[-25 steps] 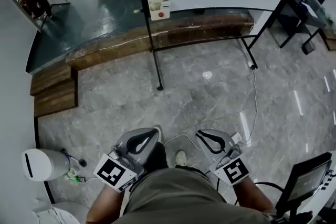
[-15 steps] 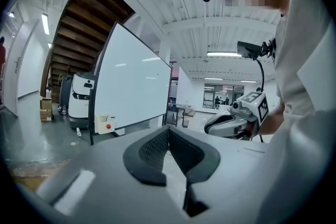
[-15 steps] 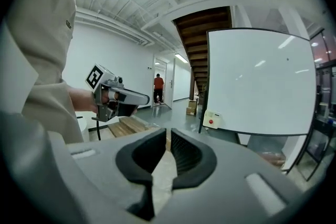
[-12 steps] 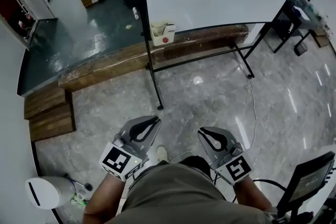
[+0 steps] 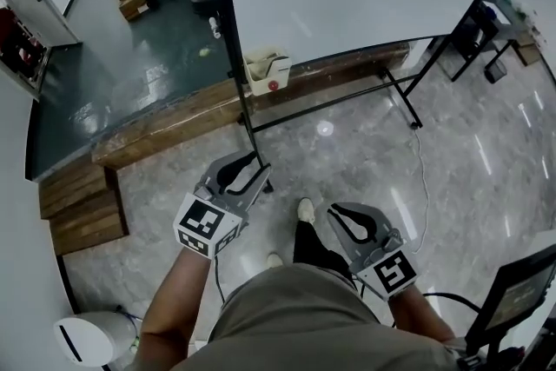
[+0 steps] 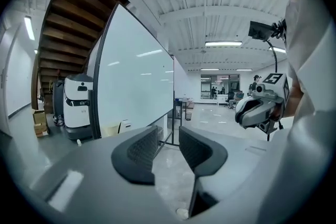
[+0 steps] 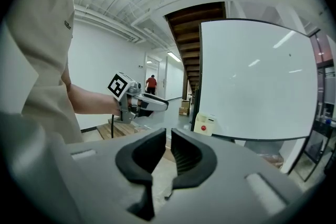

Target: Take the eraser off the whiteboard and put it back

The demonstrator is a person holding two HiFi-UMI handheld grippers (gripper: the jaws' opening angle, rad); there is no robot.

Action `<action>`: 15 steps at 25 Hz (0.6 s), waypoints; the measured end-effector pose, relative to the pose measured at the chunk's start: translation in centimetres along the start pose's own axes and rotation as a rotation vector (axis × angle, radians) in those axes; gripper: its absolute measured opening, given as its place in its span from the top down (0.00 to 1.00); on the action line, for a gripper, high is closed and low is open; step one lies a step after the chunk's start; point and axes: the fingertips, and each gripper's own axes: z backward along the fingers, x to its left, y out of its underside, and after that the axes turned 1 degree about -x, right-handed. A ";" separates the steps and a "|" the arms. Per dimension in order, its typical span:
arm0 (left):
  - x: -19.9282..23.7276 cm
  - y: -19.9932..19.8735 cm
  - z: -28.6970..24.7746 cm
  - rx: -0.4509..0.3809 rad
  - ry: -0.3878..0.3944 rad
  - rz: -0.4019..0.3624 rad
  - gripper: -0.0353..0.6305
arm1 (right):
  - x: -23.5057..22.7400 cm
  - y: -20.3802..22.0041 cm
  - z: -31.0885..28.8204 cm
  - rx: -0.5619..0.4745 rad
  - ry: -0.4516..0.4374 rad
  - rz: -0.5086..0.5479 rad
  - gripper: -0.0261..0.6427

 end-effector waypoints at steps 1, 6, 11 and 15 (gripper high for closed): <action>1.0 -0.1 -1.3 0.004 0.004 -0.004 0.73 | -1.0 0.0 -0.6 0.001 0.000 0.001 0.92; 5.7 -0.3 -8.6 0.050 0.004 -0.040 0.66 | -6.9 -0.5 -2.8 0.001 0.002 0.002 0.92; 10.6 0.5 -15.2 0.114 -0.034 -0.079 0.58 | -12.4 -0.4 -4.3 0.006 0.005 -0.009 0.92; 14.0 1.8 -19.4 0.178 -0.059 -0.090 0.51 | -16.3 -0.2 -4.6 0.010 0.008 -0.012 0.92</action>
